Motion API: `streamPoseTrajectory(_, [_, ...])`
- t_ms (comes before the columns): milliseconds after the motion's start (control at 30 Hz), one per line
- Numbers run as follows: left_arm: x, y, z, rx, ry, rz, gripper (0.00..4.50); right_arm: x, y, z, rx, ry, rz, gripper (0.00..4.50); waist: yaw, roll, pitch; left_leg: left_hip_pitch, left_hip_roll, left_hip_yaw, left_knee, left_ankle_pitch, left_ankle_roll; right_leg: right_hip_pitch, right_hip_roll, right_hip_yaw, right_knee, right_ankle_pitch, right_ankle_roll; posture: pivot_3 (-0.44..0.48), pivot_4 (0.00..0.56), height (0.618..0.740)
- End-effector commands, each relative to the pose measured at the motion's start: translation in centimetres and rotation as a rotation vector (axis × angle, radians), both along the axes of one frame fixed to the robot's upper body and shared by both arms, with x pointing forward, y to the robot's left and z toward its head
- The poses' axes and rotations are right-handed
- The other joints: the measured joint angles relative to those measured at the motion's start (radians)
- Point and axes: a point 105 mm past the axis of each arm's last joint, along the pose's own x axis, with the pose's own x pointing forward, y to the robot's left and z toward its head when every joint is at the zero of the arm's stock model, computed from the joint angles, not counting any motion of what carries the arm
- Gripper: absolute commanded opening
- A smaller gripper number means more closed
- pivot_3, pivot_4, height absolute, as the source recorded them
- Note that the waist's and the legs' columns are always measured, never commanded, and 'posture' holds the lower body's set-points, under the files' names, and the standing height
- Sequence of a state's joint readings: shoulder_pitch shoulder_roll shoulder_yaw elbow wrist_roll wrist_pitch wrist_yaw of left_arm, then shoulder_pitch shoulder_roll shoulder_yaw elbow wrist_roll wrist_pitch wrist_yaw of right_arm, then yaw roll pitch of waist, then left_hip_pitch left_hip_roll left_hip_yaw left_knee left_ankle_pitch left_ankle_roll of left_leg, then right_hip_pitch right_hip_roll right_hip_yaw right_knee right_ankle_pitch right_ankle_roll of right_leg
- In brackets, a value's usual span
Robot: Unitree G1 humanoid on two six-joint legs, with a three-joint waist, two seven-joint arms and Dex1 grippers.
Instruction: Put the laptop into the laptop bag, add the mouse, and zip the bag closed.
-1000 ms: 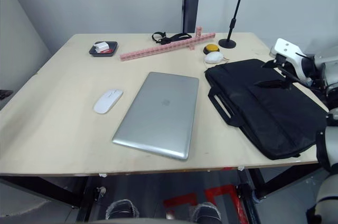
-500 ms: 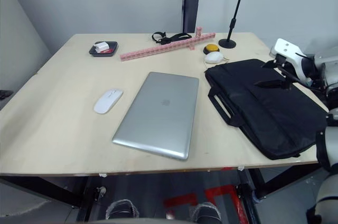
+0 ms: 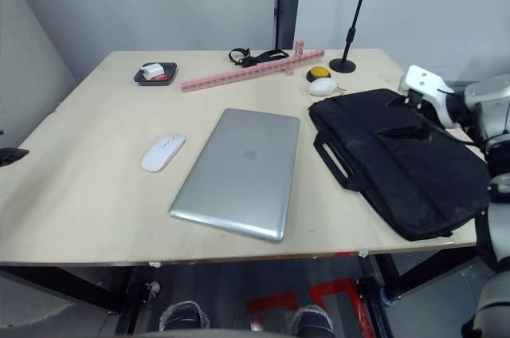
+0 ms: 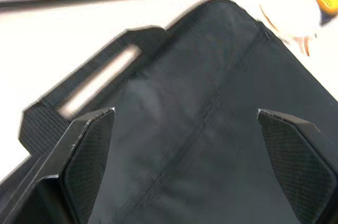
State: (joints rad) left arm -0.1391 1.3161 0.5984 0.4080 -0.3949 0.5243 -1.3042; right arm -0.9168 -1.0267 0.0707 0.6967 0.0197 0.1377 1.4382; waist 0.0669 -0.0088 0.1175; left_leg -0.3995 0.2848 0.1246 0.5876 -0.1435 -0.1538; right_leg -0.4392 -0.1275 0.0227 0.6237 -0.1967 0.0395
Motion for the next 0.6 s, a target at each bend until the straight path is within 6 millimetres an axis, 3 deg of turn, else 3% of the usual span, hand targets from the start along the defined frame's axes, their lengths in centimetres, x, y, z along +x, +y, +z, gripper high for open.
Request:
streamPoseTrajectory(33, [-0.5,-1.4,1.7,-0.044,-0.013,-0.048,4.5,-0.5,4.0,2.3,0.103,-0.077,0.127,4.25,0.0,0.0,0.0,0.0,0.0,0.0,0.0,0.0,0.0,0.0,0.0,0.0,0.0,0.0,0.0,0.0,0.15,0.74])
streamPoseTrajectory(100, [-0.4,-2.5,1.5,-0.099,0.008,-0.081,4.5,-1.5,8.0,3.2,0.196,-0.079,0.249,3.67,-0.002,0.0,0.0,0.001,0.0,0.0,0.0,0.0,0.0,0.0,0.0,0.0,0.0,0.0,0.0,0.0,0.15,0.74])
streamPoseTrajectory(233, [0.0,-4.2,1.6,-0.192,0.022,-0.121,4.5,-3.6,12.8,4.0,0.3,-0.063,0.378,2.29,0.008,0.0,0.0,0.002,0.0,0.0,-0.001,0.0,0.0,0.0,0.0,0.001,0.001,0.0,0.0,0.0,0.15,0.74])
streamPoseTrajectory(433, [0.8,-7.4,-0.1,-0.292,0.08,-0.207,4.5,-6.1,17.2,3.9,0.382,-0.017,0.488,0.25,0.035,0.001,0.0,0.003,0.0,0.0,-0.002,0.0,-0.001,0.001,0.0,0.0,0.001,0.0,0.0,0.0,0.15,0.74])
streamPoseTrajectory(467, [1.0,-8.0,-0.3,-0.319,0.086,-0.221,4.5,-6.3,17.5,3.6,0.373,-0.011,0.493,0.02,0.039,0.001,0.0,0.003,0.0,0.0,-0.002,0.0,-0.001,0.001,0.0,0.0,0.001,0.0,0.0,0.0,0.15,0.74])
streamPoseTrajectory(600, [1.7,-10.5,-0.9,-0.437,0.133,-0.278,4.5,-6.6,17.8,2.1,0.343,0.011,0.475,0.02,0.038,0.0,0.0,0.003,0.0,0.0,-0.001,0.0,-0.002,0.002,0.0,0.0,0.001,0.0,0.0,0.0,0.15,0.74])
